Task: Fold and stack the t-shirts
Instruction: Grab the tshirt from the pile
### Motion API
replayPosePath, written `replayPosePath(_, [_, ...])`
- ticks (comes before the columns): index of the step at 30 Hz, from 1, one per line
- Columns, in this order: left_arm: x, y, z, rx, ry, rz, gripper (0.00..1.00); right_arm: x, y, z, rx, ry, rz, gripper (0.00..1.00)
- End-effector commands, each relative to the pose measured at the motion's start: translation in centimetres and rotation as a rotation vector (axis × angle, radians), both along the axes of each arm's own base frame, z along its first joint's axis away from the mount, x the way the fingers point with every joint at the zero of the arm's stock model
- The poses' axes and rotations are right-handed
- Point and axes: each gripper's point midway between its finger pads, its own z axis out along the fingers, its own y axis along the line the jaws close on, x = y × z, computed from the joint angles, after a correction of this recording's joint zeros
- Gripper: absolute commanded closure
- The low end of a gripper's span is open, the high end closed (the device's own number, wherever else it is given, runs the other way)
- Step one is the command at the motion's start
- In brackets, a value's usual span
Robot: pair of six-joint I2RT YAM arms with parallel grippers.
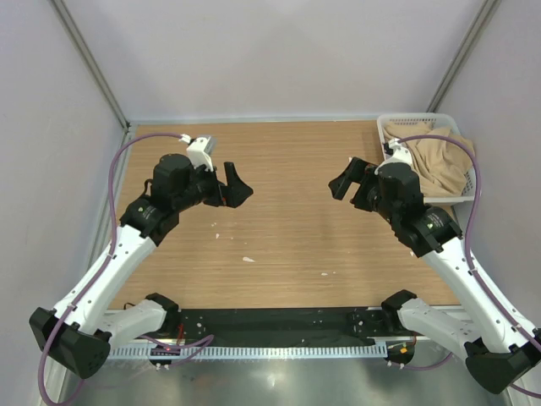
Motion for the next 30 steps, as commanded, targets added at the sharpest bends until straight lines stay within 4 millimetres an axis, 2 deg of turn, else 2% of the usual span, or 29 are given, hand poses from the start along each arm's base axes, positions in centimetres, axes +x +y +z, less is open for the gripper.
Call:
replayPosePath(1, [0.5, 0.2, 1.6, -0.013, -0.073, 0.007, 0.0, 0.4, -0.8, 1.1, 0.011, -0.046, -0.057, 0.0])
replayPosePath(3, [0.4, 0.2, 1.5, -0.013, -0.073, 0.006, 0.0, 0.6, -1.0, 1.4, 0.016, -0.057, -0.075, 0.0])
replayPosePath(7, [0.3, 0.4, 1.6, -0.012, -0.078, 0.01, 0.0, 2.4, -1.9, 2.5, -0.042, -0.127, -0.126, 0.0])
replayPosePath(8, [0.4, 0.5, 1.8, -0.01, -0.084, 0.013, 0.0, 3.1, -3.1, 2.5, -0.09, -0.134, -0.192, 0.0])
replayPosePath(9, [0.4, 0.8, 1.9, -0.002, -0.092, 0.025, 0.0, 4.2, -3.7, 1.6, -0.147, -0.108, -0.239, 0.0])
replayPosePath(10, [0.4, 0.9, 1.9, 0.003, -0.094, 0.034, 0.0, 4.8, -4.6, 2.3, -0.185, -0.109, -0.29, 0.0])
replayPosePath(11, [0.4, 1.1, 1.8, 0.007, -0.096, 0.043, 0.0, 5.5, -6.7, 2.5, -0.279, -0.114, -0.396, 0.0])
replayPosePath(12, [0.4, 1.3, 2.0, 0.009, -0.104, 0.051, 0.0, 6.5, -7.4, 1.9, -0.351, -0.089, -0.443, 0.0])
replayPosePath(13, [0.4, 1.4, 2.0, 0.007, -0.104, 0.056, 0.0, 7.2, -8.9, 2.9, -0.392, -0.098, -0.519, 0.01])
replayPosePath(15, [0.5, 1.2, 2.0, 0.001, -0.104, 0.054, 0.0, 9.0, -10.4, 2.8, -0.447, -0.095, -0.596, 0.01])
replayPosePath(16, [0.6, 1.3, 2.1, 0.002, -0.106, 0.056, 0.0, 9.8, -11.8, 2.4, -0.451, -0.08, -0.623, 0.01])
replayPosePath(19, [0.9, 2.3, 2.4, 0.025, -0.107, 0.106, 0.0, 11.6, -13.4, 1.1, -0.443, -0.032, -0.63, 0.02])
replayPosePath(20, [1.1, 2.9, 2.4, 0.035, -0.117, 0.136, 0.0, 12.2, -15.7, -0.2, -0.455, 0.013, -0.674, 0.02])
replayPosePath(22, [1.1, 3.3, 2.6, 0.032, -0.128, 0.151, 0.0, 13.2, -17.1, -1.1, -0.416, 0.041, -0.674, 0.04])
replayPosePath(23, [1.1, 3.5, 2.8, 0.023, -0.139, 0.156, 0.0, 13.5, -19.8, -2.1, -0.407, 0.076, -0.73, 0.04])
replayPosePath(24, [1.0, 3.5, 2.9, 0.02, -0.142, 0.156, 0.0, 13.9, -20.7, -2.4, -0.387, 0.083, -0.743, 0.05])
replayPosePath(25, [1.0, 3.5, 2.9, 0.017, -0.144, 0.157, 0.0, 14.5, -20.7, -2.9, -0.36, 0.09, -0.722, 0.07])
replayPosePath(27, [1.1, 3.4, 2.7, 0.021, -0.136, 0.154, 0.0, 14.9, -24.1, -4.4, -0.352, 0.139, -0.782, 0.14])
replayPosePath(29, [1.2, 3.3, 2.7, 0.023, -0.132, 0.15, 0.0, 15.6, -24.9, -5.2, -0.322, 0.15, -0.762, 0.19])
replayPosePath(30, [1.3, 3.2, 2.6, 0.023, -0.124, 0.145, 0.0, 15.7, -26.2, -6.3, -0.308, 0.17, -0.772, 0.21])
